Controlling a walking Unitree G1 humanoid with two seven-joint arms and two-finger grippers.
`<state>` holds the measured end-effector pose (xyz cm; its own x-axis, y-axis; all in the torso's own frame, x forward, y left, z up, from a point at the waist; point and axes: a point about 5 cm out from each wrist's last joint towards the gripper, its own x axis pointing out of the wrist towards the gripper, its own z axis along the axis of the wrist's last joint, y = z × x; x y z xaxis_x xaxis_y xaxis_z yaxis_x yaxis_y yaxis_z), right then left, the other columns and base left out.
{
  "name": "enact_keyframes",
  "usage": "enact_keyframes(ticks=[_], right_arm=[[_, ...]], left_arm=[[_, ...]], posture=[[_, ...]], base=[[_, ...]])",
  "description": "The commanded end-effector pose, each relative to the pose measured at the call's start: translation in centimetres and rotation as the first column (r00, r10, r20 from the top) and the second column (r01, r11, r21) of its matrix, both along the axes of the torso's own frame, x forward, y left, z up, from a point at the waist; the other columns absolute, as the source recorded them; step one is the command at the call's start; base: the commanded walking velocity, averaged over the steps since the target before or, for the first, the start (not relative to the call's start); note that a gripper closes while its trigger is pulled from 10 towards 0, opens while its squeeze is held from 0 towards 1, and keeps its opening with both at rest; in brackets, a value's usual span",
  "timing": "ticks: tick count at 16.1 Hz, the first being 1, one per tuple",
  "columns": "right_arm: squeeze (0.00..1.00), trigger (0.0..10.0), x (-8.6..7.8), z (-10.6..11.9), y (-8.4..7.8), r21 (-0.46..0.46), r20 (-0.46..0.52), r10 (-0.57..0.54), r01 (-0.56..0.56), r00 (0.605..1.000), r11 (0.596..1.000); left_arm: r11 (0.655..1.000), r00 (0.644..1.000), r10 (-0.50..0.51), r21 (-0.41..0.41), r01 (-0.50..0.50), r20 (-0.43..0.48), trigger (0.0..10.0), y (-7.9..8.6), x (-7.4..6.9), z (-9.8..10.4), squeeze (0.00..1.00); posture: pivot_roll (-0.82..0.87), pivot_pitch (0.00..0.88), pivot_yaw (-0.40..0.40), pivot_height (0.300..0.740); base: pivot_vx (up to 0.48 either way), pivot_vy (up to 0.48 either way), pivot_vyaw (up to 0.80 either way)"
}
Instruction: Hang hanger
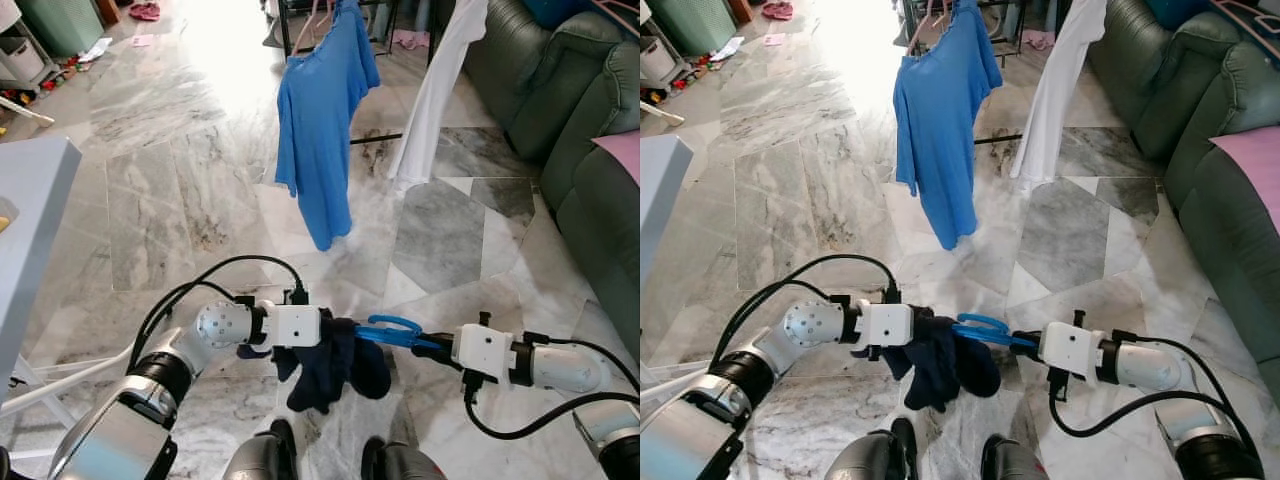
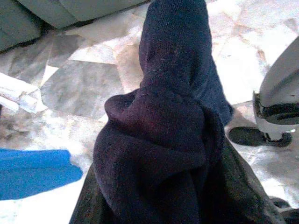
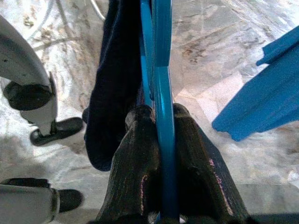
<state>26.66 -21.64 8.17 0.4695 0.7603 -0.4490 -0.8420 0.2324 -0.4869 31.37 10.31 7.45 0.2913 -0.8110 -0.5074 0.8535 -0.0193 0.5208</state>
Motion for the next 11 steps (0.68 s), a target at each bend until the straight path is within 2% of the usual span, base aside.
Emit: enact_keyframes(ticks=[1, 6, 11], right_arm=[[0.0, 10.0, 0.21, 0.21, -0.1, 0.001, 0.032, -0.007, 0.007, 0.999, 1.0], [0.0, 10.0, 0.48, 0.25, -0.2, -0.009, 0.054, -0.011, 0.011, 0.998, 1.0], [0.0, 10.0, 0.62, 0.16, 0.09, -0.004, 0.063, -0.006, 0.006, 0.998, 1.0]], left_arm=[[0.999, 1.0, -0.012, 0.031, 0.012, -0.029, 0.0, 0.59, -0.14, -0.23, 0.0], [0.998, 0.995, -0.02, 0.049, 0.025, -0.094, 0.0, 0.87, -0.44, -0.67, 0.0], [0.998, 0.993, -0.024, 0.048, 0.03, -0.113, 0.0, 0.79, -0.62, -0.86, 0.0]], posture=[[-0.13, 0.224, 0.095, 0.74], [-0.13, 0.22, 0.093, 0.74], [-0.13, 0.213, 0.086, 0.74]], base=[[0.0, 0.0, 0.0], [0.0, 0.0, 0.0], [0.0, 0.0, 0.0]])
